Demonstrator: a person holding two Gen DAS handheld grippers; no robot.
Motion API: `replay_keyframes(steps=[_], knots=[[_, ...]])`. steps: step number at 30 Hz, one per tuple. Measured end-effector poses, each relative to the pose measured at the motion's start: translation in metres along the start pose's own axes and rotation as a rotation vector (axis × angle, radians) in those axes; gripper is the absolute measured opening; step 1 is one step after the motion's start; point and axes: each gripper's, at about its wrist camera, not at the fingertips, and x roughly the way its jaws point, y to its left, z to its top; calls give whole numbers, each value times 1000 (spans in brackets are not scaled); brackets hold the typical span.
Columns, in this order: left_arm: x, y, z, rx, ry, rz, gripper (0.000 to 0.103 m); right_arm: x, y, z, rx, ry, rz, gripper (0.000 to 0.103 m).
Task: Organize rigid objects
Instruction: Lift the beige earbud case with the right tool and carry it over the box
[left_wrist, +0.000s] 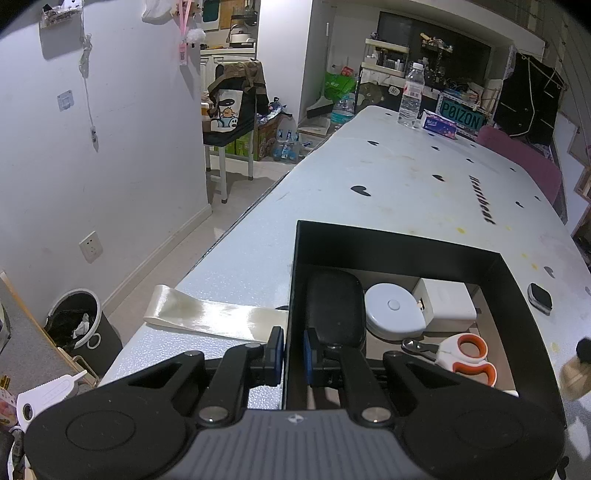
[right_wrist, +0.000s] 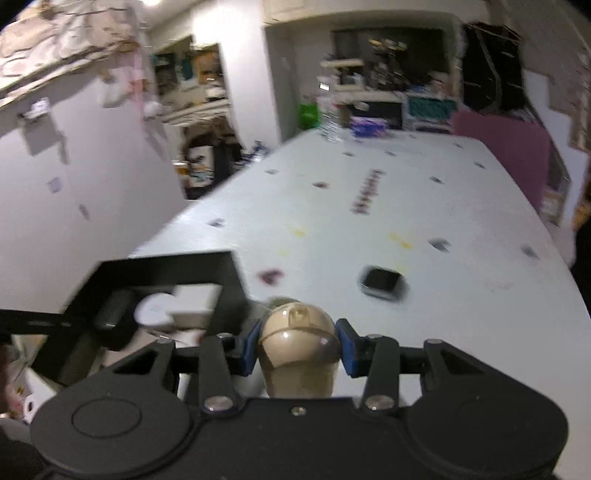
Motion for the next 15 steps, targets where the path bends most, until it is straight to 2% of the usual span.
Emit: replay_keyframes(steps=[6,12,15], knots=[[1,2,1,-9,3,-12,11,-7,35,27,-79,-35,75,44],[1,3,1,-16,5,-20,11,11,63,37,-71,47,261,44],[1,4,1,-18,6,-22,11,29,80,35,-92,74,282,44]])
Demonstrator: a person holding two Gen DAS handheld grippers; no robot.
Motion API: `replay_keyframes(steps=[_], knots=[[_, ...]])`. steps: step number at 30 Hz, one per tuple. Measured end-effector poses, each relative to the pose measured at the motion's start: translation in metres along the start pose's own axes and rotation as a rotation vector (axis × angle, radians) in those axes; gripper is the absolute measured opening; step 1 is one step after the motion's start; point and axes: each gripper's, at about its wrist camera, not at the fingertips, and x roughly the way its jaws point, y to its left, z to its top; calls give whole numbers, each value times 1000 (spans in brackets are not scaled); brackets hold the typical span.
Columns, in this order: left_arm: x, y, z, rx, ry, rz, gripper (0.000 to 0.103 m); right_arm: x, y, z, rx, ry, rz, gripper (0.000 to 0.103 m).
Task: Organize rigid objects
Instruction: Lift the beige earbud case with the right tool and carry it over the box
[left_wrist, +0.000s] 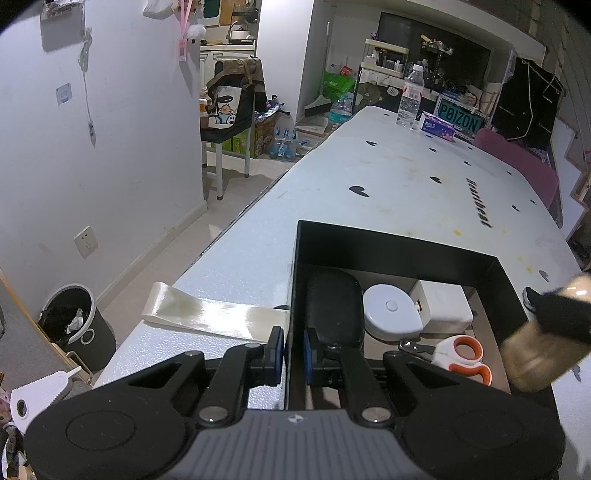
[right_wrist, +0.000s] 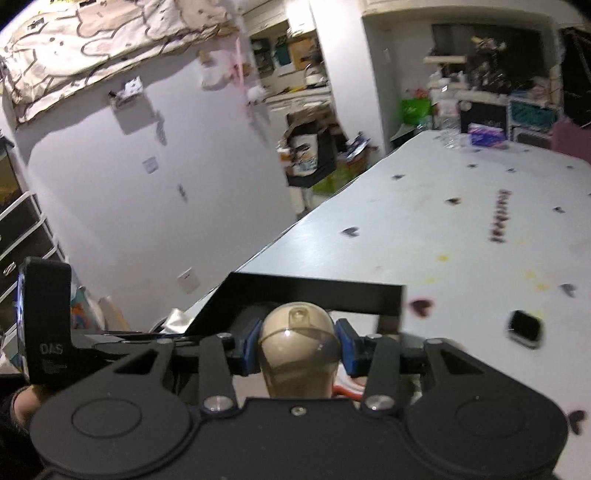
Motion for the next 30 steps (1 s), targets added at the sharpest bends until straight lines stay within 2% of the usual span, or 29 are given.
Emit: replay_keyframes(steps=[6,9,11,18,25,30], knots=[[0,0,0,0,0,0,11,47,-1,1,59,51,28,44],[0,0,0,-1,0,-1,11,57,0,0,64,48,54,44],[0,1,0,-2,1,-4,11,58,0,-5,55,77,68,44],[0,0,1,-3,1,-5,11,43,2,-21,-70,175,10,45],[0,0,1,-2,1,-4,11,33,17,-30,-220,273,8,45],[0,0,1,-3,1,-5,11,45,24,-26,-281,302,26,44]])
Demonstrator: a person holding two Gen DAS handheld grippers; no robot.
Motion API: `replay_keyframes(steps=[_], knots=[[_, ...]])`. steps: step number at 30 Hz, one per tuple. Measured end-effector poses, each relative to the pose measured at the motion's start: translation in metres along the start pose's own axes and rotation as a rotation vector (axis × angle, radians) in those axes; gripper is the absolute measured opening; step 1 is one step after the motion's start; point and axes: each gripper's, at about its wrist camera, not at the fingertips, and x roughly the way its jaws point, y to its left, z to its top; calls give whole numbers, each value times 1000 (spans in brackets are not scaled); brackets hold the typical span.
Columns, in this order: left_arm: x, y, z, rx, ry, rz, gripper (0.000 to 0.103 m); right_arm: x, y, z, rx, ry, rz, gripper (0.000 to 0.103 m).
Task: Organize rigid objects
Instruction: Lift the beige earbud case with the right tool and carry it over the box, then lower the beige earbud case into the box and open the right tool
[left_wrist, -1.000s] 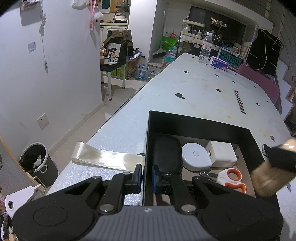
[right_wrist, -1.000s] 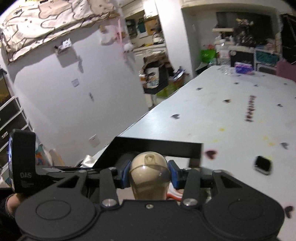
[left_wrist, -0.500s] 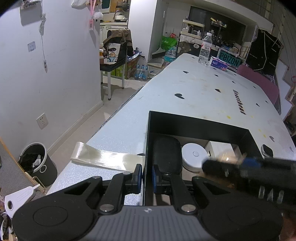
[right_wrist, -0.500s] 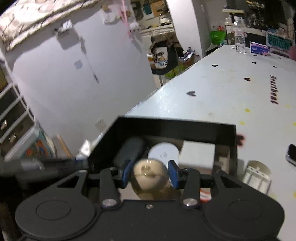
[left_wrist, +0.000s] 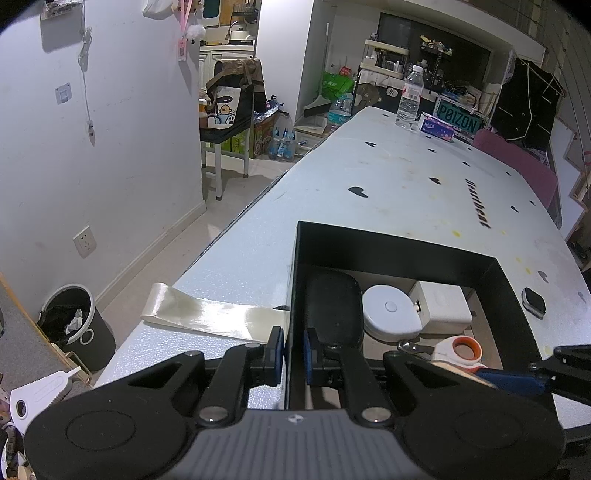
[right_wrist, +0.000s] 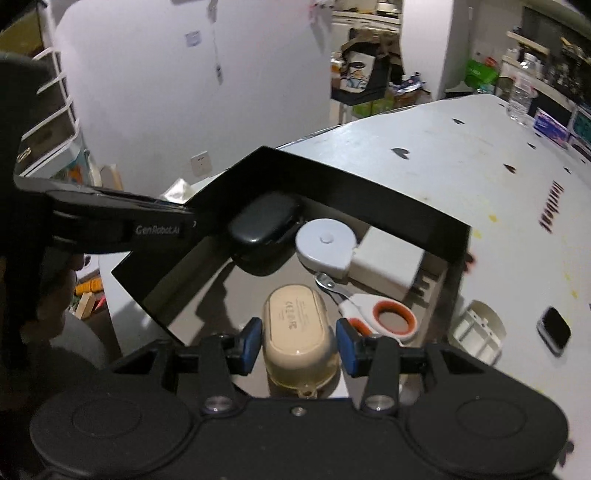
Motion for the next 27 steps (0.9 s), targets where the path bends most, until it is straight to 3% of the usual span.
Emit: replay_keyframes(steps=[6,8,15,19,27], knots=[[0,0,0,1,0,0,11,19,-1,11,-17,-12,37,44],[-1,0,0,2,-1,0,11,22,-1,12,-34,-30,-3,44],[-1,0,0,2,-2,1,11,6,-6,9,-36,-63,-78,61],[-1,0,0,0,-1,0,11,-7,-6,7,-22,-86,-72,61],[-1,0,0,1,-2,-1,11,-39,-3,-2,47,-139,-64,74]])
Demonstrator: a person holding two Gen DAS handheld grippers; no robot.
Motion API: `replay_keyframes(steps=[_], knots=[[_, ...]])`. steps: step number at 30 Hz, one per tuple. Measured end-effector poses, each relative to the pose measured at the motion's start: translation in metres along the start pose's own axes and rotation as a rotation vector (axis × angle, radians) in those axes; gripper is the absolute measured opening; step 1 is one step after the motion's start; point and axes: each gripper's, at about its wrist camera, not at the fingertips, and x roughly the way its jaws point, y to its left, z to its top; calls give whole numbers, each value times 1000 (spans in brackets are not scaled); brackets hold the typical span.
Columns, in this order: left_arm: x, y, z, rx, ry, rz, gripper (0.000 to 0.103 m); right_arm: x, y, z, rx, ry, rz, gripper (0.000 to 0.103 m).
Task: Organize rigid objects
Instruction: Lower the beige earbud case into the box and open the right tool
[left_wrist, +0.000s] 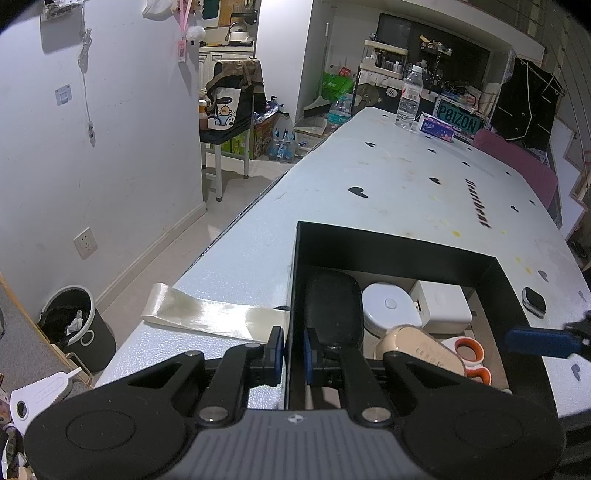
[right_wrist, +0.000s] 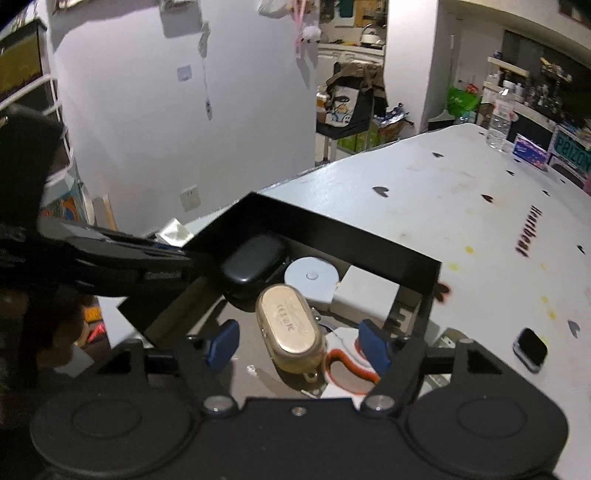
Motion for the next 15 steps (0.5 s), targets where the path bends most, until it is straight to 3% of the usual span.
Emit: replay_keyframes(steps=[9,15], knots=[[0,0,0,0,-1,1,11,-34,-1,-15,60,-74,-64,95],[-2,0,1,1,-4,8,11,-48,-5,-27,132,-109,-73,98]])
